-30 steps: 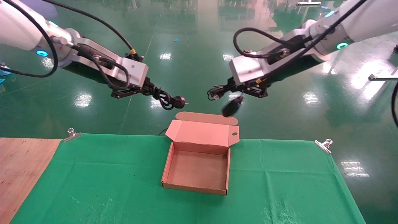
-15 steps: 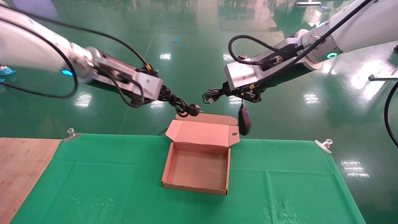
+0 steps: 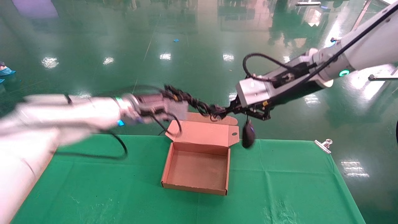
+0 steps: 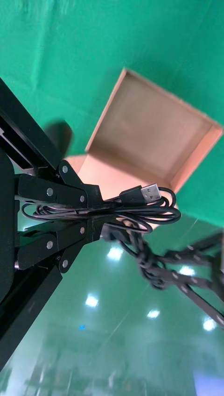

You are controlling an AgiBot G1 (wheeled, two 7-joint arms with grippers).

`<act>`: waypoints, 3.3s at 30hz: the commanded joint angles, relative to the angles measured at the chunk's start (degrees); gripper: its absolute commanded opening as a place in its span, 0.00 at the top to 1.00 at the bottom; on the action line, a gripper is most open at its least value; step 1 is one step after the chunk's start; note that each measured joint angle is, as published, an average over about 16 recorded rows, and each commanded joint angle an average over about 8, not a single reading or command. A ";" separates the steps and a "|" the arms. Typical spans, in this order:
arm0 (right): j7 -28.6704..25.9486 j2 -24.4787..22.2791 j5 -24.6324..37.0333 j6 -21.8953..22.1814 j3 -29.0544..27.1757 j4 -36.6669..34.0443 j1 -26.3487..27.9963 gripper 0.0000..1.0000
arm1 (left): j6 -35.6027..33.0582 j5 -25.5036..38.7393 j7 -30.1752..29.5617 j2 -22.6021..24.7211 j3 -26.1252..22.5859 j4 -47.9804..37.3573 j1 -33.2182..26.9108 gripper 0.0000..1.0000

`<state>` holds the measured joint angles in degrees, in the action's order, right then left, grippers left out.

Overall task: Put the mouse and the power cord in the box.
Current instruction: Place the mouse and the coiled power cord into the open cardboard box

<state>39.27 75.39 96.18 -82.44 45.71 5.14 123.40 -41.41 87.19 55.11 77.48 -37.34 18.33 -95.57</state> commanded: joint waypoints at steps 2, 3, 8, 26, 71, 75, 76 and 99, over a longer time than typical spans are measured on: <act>0.46 -0.06 -0.09 -0.53 0.00 -0.45 -0.66 1.00 | 6.07 -1.05 0.35 0.19 -0.15 5.72 6.25 1.00; 0.59 -0.07 -0.09 -0.58 0.01 -0.56 -0.92 1.00 | 7.47 -0.75 -0.21 0.15 -0.80 7.35 7.92 1.00; 1.25 -0.11 -0.16 -0.47 0.01 -1.03 -2.29 1.00 | 12.80 1.97 -4.16 -0.02 -4.70 12.25 13.79 1.00; 2.92 -0.42 -0.62 1.62 -0.26 -2.73 -5.60 1.00 | 19.74 7.14 -18.79 0.45 -18.14 11.78 17.56 0.93; -1.28 2.65 -1.75 3.40 0.10 4.10 -8.52 1.00 | 10.20 -8.30 -33.67 -18.82 -18.53 27.86 16.84 0.00; -4.04 2.97 -2.38 6.09 1.25 8.78 -11.00 1.00 | 9.36 -10.04 -35.03 -23.53 -17.29 30.82 17.64 0.00; -4.76 3.01 -2.61 7.02 1.65 9.99 -11.69 1.00 | 9.18 -10.52 -35.30 -24.62 -16.94 31.49 17.82 0.00; -12.42 3.22 -10.76 35.08 16.46 23.35 -27.04 1.00 | 4.67 -21.90 -33.45 -35.22 -10.53 34.10 23.29 0.00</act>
<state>26.96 78.61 85.37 -47.59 62.09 28.60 96.50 -36.62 65.17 21.78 42.24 -47.70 52.84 -72.29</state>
